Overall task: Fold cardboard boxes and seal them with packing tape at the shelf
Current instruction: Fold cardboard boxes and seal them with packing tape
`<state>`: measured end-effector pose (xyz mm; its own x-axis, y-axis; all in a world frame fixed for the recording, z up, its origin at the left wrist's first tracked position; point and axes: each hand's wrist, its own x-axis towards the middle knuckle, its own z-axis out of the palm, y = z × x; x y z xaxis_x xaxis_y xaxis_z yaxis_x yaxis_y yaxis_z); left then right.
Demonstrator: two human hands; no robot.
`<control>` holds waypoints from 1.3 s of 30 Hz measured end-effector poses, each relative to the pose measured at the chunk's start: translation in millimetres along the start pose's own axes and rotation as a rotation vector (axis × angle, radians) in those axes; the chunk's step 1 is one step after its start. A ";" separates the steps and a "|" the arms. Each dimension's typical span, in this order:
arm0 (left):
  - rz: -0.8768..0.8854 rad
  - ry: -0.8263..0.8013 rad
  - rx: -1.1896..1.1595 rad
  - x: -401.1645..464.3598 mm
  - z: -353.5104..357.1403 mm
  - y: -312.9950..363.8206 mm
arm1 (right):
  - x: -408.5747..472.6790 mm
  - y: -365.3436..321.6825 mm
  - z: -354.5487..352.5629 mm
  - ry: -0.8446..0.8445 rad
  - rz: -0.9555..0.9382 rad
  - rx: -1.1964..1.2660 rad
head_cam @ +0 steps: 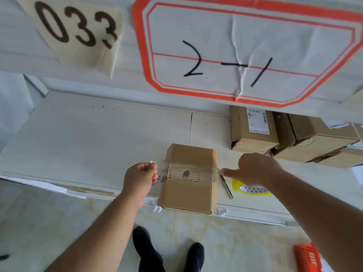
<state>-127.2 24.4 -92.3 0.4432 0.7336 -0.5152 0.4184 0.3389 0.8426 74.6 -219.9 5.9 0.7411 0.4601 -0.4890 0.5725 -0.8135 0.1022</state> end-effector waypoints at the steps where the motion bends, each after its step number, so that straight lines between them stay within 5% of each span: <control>1: -0.001 0.004 -0.002 0.5 0.4 -0.5 | 1.0 -0.5 0.5 -0.001 -0.001 -0.006; 20: -0.113 -0.051 0.142 1.5 16.6 -25.2 | 15.0 -8.5 37.9 -0.024 0.035 -0.027; 26: -0.005 -0.057 0.292 -14.1 36.2 -18.9 | 13.1 -15.8 43.2 -0.026 0.029 -0.013; 30: 0.355 -0.031 0.588 -9.8 27.5 -21.2 | 11.8 -13.0 42.8 -0.047 0.043 0.006; 33: 0.439 -0.114 0.668 -10.8 23.4 -26.0 | 11.1 -12.9 42.8 -0.054 0.043 0.009; 36: 0.414 -0.179 0.650 -16.9 17.8 -25.0 | 9.9 -11.8 44.7 -0.044 0.043 0.006; 39: 0.142 -0.270 0.382 -25.3 14.4 -16.4 | 8.9 -9.5 45.9 -0.044 0.039 0.008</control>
<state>-133.9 -8.2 -95.3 0.6856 0.5607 -0.4644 0.5779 -0.0311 0.8155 59.6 -224.4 -39.3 0.7464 0.4123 -0.5224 0.5408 -0.8333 0.1149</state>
